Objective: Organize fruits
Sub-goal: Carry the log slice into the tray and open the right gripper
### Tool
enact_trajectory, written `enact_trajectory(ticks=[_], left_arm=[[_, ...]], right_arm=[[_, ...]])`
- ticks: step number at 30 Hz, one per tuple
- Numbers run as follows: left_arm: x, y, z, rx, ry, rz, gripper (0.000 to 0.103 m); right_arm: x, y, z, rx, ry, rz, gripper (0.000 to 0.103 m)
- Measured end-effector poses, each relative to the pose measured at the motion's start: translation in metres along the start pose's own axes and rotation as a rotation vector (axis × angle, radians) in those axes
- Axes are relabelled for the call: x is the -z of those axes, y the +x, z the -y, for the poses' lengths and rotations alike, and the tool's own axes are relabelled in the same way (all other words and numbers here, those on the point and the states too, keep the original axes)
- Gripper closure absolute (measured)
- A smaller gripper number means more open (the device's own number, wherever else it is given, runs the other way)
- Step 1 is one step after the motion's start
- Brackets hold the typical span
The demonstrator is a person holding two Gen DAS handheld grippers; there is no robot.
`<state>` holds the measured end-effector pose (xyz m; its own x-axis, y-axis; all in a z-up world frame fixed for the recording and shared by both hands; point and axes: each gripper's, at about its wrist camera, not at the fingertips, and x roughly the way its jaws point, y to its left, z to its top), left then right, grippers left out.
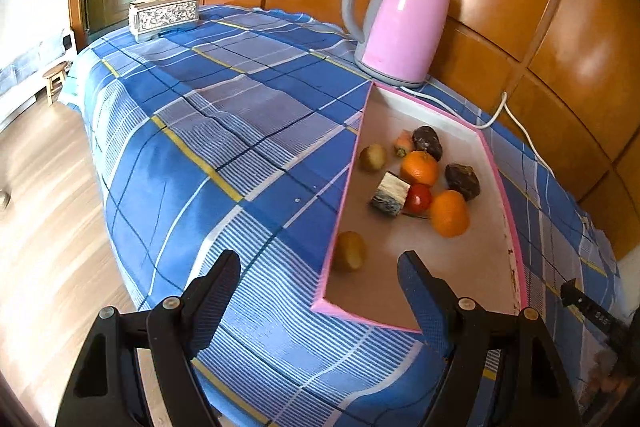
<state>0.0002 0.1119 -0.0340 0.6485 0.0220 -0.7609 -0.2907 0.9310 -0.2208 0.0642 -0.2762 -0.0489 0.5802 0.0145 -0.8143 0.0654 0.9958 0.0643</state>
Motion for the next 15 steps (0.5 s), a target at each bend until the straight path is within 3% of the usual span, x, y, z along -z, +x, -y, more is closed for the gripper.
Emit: enact_trajectory(ticks=[15], left_arm=[[0.0,0.003,-0.006,-0.007,-0.026,0.003,0.021]], right_arm=[[-0.018,-0.023,-0.126,-0.254,-0.306,0.049,0.067]])
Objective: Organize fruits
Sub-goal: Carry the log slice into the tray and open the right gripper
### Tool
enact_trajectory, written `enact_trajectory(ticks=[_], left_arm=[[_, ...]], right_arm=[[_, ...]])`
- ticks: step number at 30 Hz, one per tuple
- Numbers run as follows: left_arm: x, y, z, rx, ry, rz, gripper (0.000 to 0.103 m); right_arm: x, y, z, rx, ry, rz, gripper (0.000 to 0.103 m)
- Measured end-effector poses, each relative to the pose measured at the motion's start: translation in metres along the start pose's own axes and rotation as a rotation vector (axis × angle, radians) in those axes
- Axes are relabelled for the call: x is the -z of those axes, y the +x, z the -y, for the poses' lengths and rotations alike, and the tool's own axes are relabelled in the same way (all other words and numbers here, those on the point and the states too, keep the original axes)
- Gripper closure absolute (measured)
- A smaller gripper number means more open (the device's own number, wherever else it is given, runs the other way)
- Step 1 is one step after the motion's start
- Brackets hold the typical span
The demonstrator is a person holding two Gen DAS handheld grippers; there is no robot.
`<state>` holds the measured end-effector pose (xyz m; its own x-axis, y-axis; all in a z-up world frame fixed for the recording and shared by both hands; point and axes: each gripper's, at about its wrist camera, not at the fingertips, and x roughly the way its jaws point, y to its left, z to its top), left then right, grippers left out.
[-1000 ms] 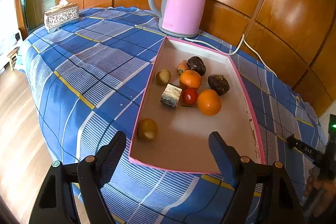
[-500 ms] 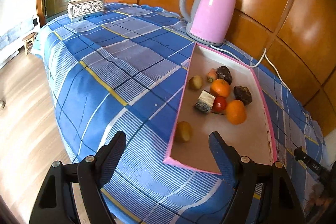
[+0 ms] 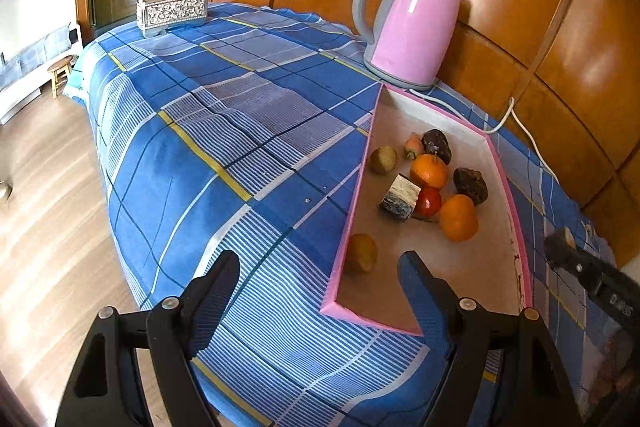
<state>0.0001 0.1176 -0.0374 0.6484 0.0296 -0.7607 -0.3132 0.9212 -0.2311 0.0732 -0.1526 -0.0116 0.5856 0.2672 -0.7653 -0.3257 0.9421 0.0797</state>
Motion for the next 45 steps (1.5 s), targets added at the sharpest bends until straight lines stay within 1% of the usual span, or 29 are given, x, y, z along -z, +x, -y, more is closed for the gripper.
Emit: enact_trajectory(ticks=[3,8,16,20,25,27,30,36,37,39,42,45], left_arm=[[0.0,0.0,0.001,-0.002,0.004,0.003,0.021],[0.0,0.003,0.0,-0.005,0.003,-0.001,0.021],[0.0,0.006,-0.001,-0.01,0.006,-0.006,0.021],[0.002,0.006,0.001,-0.01,0.015,-0.007,0.021],[0.002,0.005,0.004,-0.007,0.033,-0.003,0.021],[0.002,0.004,0.005,-0.006,0.036,-0.002,0.021],[0.002,0.003,0.007,-0.004,0.039,0.004,0.021],[0.003,-0.002,0.014,0.009,0.065,0.017,0.021],[0.004,-0.004,0.016,0.012,0.074,0.021,0.021],[0.004,-0.007,0.021,0.018,0.096,0.03,0.021],[0.005,-0.012,0.03,0.03,0.124,0.045,0.018],[0.005,-0.017,0.04,0.047,0.151,0.065,0.014]], right_arm=[[-0.012,0.009,-0.019,-0.024,-0.055,-0.005,0.067],[-0.025,0.032,-0.041,-0.039,-0.113,-0.034,0.067],[-0.034,0.066,-0.055,-0.009,-0.161,-0.08,0.067],[-0.036,0.08,-0.056,0.023,-0.177,-0.099,0.067],[-0.034,0.089,-0.054,0.052,-0.173,-0.104,0.064],[-0.033,0.089,-0.054,0.051,-0.165,-0.1,0.063],[-0.031,0.084,-0.053,0.05,-0.147,-0.087,0.06],[-0.024,0.053,-0.052,0.056,-0.093,-0.003,0.051],[-0.023,0.048,-0.051,0.063,-0.081,0.009,0.047],[-0.018,0.035,-0.047,0.079,-0.035,0.036,0.041],[-0.007,0.019,-0.037,0.118,0.035,0.068,0.04],[0.006,0.005,-0.028,0.179,0.094,0.088,0.04]])
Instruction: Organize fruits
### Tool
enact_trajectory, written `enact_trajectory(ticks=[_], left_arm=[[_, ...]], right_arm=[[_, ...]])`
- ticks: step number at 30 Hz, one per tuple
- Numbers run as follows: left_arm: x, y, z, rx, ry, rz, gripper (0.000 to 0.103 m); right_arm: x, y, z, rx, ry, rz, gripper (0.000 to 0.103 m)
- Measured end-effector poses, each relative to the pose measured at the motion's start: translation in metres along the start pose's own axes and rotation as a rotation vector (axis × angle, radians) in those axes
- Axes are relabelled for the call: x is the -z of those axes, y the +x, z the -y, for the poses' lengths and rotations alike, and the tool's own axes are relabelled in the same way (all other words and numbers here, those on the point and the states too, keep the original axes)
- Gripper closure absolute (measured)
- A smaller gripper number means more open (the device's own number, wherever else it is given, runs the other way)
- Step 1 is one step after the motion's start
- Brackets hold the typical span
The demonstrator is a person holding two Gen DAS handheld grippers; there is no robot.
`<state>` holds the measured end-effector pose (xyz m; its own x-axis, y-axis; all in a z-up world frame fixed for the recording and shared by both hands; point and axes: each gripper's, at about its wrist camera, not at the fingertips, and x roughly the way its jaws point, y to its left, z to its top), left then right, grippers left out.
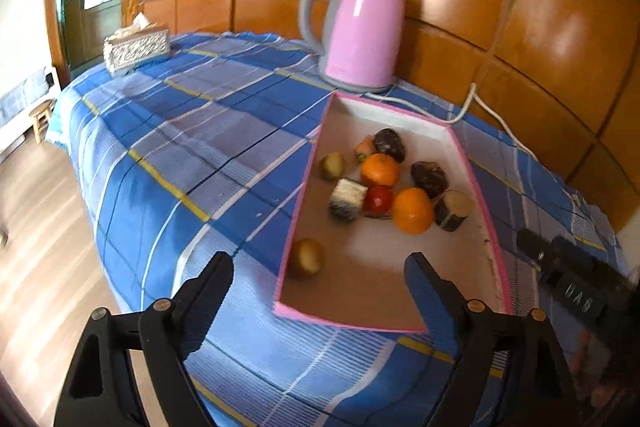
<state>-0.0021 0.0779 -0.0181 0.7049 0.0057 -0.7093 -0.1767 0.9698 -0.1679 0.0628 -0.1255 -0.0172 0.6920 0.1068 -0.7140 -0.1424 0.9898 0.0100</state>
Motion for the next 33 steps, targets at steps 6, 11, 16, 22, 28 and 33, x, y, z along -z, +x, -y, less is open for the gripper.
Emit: enact_trajectory(ticks=[6,11,16,22,28,33], left_arm=[[0.001,-0.008,0.016,0.009,0.058,0.035,0.004],[0.0,-0.009,0.012,0.01,0.041,0.032,0.002],[0.001,-0.012,0.014,0.021,0.048,0.038,0.001],[0.001,-0.013,0.018,0.025,0.066,0.043,0.0],[0.001,-0.014,0.02,0.022,0.079,0.05,0.0],[0.001,-0.015,0.021,0.015,0.085,0.05,0.0]], right_arm=[[0.022,-0.015,0.011,0.087,0.033,0.011,0.04],[0.026,-0.021,0.012,0.11,0.041,0.018,0.04],[0.026,-0.026,0.01,0.12,0.029,0.037,0.04],[0.027,-0.029,0.012,0.134,0.035,0.052,0.04],[0.027,-0.029,0.013,0.136,0.043,0.053,0.04],[0.027,-0.03,0.011,0.137,0.036,0.061,0.04]])
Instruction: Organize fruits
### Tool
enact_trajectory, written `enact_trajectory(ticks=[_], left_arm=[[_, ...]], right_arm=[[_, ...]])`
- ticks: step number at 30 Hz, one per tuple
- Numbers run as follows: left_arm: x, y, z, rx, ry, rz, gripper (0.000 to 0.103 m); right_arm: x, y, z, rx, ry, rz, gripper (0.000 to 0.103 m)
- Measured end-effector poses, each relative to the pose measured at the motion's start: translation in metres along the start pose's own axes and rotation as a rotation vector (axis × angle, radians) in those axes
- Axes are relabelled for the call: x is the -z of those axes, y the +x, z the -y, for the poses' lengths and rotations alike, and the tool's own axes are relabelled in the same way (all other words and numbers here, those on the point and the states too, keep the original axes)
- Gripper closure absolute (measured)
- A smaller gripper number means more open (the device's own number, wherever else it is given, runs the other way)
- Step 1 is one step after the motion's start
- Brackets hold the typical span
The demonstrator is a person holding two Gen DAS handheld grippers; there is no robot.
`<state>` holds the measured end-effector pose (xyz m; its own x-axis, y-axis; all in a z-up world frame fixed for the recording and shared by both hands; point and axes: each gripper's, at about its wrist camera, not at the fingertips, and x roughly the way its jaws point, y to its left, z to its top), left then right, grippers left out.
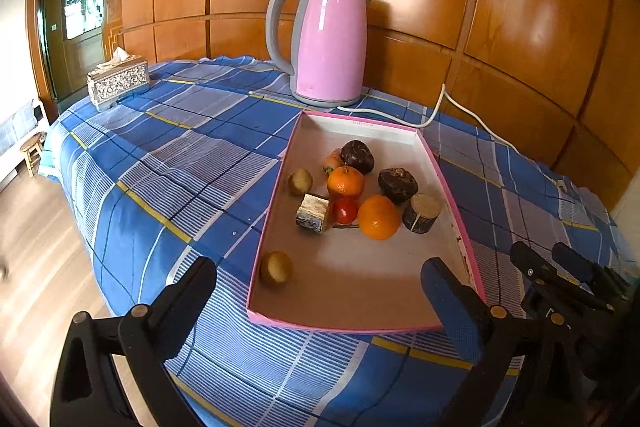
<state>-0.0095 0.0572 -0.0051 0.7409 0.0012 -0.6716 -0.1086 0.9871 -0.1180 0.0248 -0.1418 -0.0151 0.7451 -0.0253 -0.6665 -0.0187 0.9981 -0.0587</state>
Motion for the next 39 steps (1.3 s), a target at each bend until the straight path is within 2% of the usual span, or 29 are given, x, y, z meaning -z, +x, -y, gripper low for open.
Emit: enact_trajectory(ticks=[16,29,39], left_arm=[[-0.0032,-0.0028,0.0006,-0.016,-0.011,0.017,0.0],[-0.0027,-0.0018,0.005,-0.06,0.006,0.018,0.0],[-0.0023,-0.0014,0.0051,-0.056,0.006,0.015,0.0]], right_arm=[[0.0005,-0.0035,0.0004,0.002,0.005,0.01,0.04],[0.0005,-0.0052,-0.0008,0.003,0.003,0.017,0.04],[0.0004,-0.0054,-0.0003,0.003,0.004,0.023,0.04]])
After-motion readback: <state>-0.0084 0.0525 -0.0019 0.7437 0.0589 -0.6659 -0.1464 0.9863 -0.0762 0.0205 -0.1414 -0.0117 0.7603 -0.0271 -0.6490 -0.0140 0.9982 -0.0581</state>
